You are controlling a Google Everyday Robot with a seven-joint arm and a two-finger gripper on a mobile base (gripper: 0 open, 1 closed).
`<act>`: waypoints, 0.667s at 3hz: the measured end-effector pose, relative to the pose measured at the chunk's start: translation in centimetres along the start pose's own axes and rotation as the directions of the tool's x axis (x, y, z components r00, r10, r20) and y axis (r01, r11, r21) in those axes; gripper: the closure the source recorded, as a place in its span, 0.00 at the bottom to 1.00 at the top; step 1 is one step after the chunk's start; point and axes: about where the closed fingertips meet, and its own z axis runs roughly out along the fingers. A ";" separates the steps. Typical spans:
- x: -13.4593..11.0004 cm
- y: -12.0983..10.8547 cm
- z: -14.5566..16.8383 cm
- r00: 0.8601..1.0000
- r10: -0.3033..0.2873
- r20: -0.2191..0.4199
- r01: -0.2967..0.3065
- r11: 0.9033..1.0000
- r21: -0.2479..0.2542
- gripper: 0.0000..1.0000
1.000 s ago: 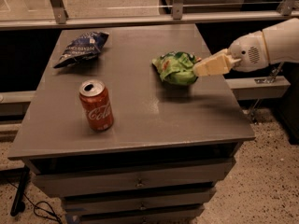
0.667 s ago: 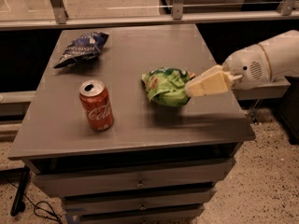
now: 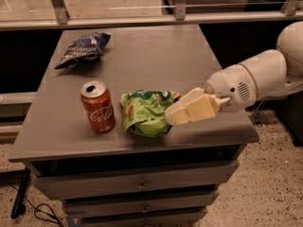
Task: Move green rice chip bag near coke can
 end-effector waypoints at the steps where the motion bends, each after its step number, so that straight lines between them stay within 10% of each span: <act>1: 0.9 1.3 2.5 1.000 0.000 -0.021 -0.001 0.999 -0.045 1.00; 2: 1.7 1.4 3.7 0.999 0.005 -0.054 -0.007 0.999 -0.048 0.82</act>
Offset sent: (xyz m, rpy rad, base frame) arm -0.0362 0.0307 -0.0331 -0.0602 0.0373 0.0789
